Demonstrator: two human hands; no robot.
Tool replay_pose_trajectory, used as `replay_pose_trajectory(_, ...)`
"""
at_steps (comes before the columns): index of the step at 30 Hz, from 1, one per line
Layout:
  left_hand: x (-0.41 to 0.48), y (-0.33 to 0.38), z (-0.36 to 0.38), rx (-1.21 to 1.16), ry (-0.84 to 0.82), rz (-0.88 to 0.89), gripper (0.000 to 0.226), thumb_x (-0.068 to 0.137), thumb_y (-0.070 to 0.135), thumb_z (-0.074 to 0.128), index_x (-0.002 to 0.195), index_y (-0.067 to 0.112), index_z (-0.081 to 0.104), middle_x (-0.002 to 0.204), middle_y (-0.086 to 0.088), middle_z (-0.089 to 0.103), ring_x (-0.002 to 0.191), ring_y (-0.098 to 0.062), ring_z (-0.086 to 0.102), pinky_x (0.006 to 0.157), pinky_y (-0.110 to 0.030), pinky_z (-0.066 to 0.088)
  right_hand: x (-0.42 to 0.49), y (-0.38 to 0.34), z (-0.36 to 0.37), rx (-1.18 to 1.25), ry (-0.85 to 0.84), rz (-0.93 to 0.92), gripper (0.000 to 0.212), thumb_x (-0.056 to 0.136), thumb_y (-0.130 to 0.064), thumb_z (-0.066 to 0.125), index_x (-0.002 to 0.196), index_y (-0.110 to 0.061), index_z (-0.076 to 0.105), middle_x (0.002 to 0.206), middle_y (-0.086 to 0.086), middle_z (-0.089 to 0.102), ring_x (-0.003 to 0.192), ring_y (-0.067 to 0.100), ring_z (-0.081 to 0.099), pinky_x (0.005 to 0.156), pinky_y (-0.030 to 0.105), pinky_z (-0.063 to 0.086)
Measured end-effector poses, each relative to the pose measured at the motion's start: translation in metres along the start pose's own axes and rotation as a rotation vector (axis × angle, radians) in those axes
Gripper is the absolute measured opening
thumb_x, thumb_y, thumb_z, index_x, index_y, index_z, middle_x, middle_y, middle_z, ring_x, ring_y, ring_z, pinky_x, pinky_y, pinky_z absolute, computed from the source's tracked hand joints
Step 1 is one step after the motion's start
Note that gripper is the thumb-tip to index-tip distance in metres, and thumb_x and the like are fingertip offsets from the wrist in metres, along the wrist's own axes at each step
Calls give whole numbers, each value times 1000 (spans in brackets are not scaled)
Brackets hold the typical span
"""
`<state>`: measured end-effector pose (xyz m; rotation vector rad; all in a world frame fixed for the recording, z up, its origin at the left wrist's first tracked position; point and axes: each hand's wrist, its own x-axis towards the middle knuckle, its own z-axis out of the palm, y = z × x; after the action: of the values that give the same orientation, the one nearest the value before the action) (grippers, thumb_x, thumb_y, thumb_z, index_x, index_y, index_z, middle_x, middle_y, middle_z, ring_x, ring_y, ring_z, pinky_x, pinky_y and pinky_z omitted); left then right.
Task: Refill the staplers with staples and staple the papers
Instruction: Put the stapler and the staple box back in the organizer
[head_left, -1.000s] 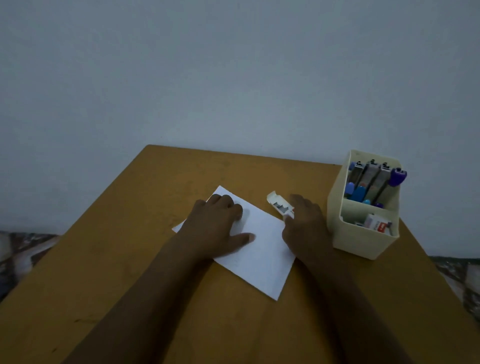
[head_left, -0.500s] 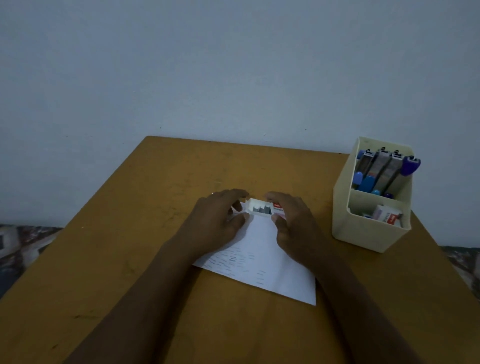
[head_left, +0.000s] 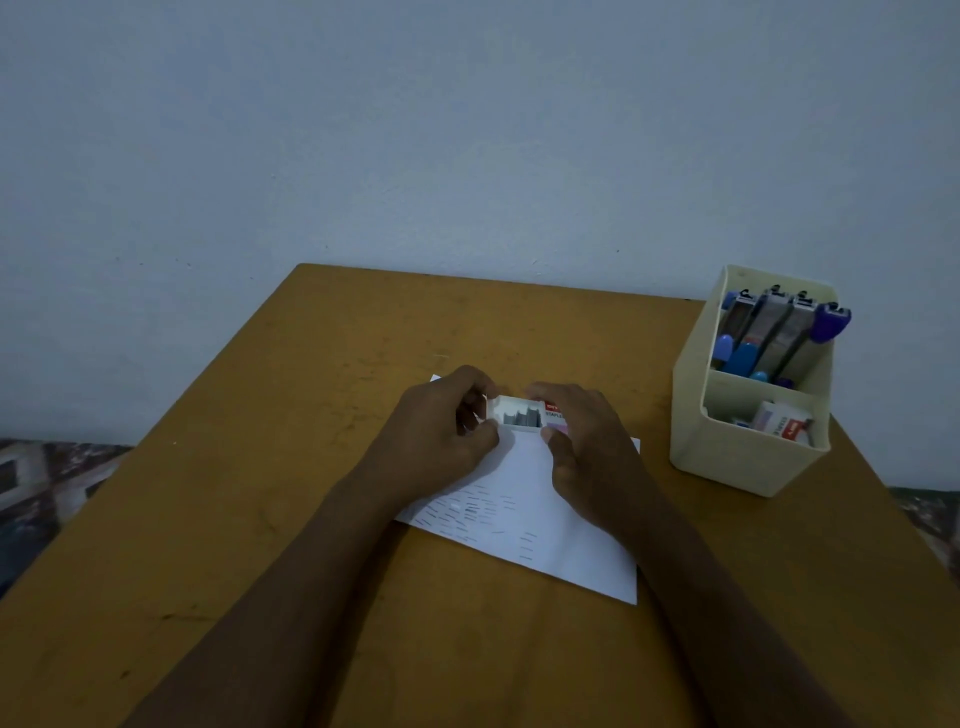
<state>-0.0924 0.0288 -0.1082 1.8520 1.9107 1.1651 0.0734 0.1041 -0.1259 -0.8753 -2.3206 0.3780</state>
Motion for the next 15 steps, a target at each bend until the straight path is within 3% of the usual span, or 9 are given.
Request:
replay_pose_trajectory(7,-1,-1,1,-56,5,17,26,83,10,67,99,22,51,83,6,62,77,-7,59,63,-21,49,0,0,1,-10,-1,8,38,82,-11,55,119,-5,59,117,13,64,104,28,58,93,32,40)
replay_pose_trajectory(15,-1,-4,2,-24,20,42,18,84,12,67,99,20,60,81,7,63,77,-7,59,63,-14,47,0,0,2,-11,-22,28,40,82,-17,49,119,-7,59,118,12,63,106,28,57,96,36,41)
